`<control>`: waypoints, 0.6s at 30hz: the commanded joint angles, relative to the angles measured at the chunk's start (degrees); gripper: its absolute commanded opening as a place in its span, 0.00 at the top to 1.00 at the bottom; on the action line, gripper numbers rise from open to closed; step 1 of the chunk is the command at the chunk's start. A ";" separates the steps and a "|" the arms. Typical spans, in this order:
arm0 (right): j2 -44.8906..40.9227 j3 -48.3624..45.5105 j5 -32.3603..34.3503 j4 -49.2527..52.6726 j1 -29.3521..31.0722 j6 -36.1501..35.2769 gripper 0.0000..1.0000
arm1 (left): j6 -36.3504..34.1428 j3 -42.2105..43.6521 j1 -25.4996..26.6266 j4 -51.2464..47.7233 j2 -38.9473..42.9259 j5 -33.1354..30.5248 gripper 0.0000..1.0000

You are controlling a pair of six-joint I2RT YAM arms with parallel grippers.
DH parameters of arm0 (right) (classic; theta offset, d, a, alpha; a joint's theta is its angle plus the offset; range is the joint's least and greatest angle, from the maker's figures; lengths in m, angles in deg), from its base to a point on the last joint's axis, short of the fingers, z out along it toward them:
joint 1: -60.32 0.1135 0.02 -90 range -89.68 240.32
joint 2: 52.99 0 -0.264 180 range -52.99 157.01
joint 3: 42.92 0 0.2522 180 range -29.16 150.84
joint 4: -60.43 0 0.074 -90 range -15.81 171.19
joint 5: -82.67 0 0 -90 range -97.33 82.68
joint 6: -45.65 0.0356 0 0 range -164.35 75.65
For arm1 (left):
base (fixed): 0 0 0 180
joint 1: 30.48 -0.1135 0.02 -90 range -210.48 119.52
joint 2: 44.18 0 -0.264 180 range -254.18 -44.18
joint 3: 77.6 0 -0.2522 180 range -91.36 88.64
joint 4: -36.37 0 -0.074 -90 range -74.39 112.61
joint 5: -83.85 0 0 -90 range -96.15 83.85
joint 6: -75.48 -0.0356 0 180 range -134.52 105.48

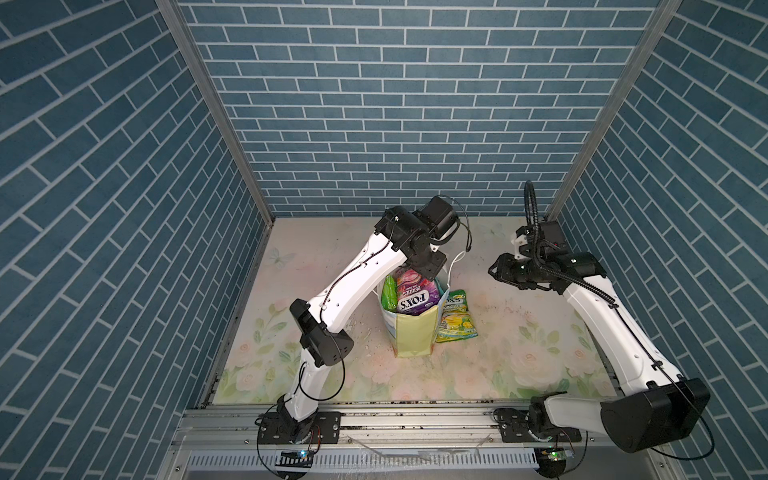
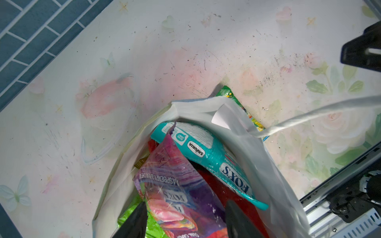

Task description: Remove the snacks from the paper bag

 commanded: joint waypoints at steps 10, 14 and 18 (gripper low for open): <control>1.72 0.64 -0.86 1.86 -0.95 -4.78 0.53 | 2.04 -2.56 1.25 1.61 -1.93 -3.22 0.41; 2.40 0.98 -1.39 1.75 -1.24 -5.35 0.53 | 1.91 -3.70 1.27 -0.60 -3.68 -4.22 0.42; 2.79 1.50 -1.60 1.78 -1.51 -5.90 0.53 | 1.81 -4.83 1.42 -2.58 -5.08 -5.75 0.47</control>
